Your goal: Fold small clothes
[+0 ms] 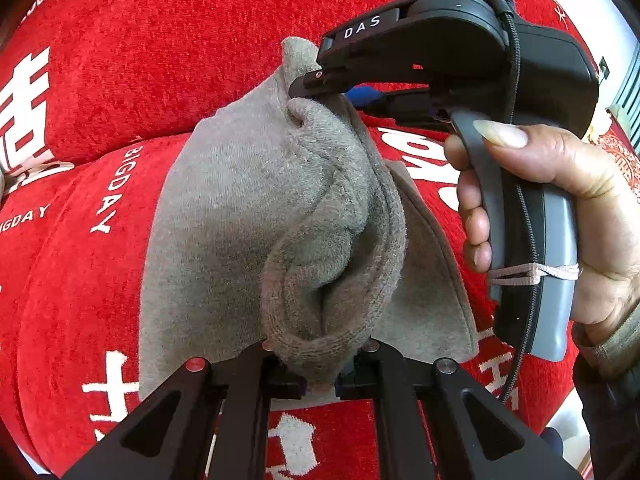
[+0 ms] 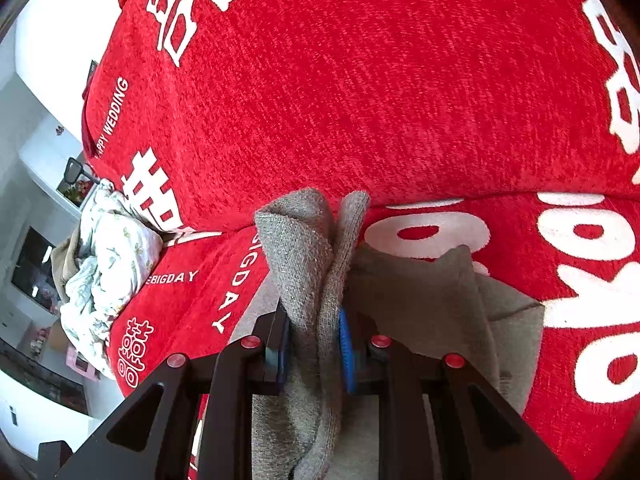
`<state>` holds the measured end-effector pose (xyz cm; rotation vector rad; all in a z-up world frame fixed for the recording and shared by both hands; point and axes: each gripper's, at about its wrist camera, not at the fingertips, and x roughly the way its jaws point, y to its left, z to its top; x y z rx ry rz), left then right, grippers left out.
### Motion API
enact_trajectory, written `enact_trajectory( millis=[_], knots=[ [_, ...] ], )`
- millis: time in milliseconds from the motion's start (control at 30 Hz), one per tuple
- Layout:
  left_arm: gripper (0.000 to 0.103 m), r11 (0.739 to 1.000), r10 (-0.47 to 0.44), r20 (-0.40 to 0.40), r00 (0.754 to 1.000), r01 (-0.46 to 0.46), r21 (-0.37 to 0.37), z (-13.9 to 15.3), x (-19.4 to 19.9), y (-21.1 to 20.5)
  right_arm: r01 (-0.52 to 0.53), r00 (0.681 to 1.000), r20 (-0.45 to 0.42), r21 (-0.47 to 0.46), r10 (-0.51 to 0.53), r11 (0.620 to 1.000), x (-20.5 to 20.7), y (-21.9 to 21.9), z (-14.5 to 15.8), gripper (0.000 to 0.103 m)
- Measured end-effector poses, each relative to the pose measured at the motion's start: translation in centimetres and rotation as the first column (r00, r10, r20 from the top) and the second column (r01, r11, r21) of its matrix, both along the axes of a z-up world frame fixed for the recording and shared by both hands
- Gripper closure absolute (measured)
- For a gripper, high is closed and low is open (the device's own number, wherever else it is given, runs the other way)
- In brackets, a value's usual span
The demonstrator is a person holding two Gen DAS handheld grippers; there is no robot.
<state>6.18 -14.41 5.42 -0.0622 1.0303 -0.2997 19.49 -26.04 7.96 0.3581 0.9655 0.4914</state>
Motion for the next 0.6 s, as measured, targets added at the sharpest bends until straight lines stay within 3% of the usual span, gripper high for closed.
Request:
enact_trajectory(
  millis=[600],
  knots=[
    [0.094,0.999,-0.043,-0.007,0.999,0.043,0.009,-0.9,1.0,-1.0,0.034,0.999,-0.004,0.068,-0.034,0.997,-0.5,-3.3,-0.3,0.081]
  ],
)
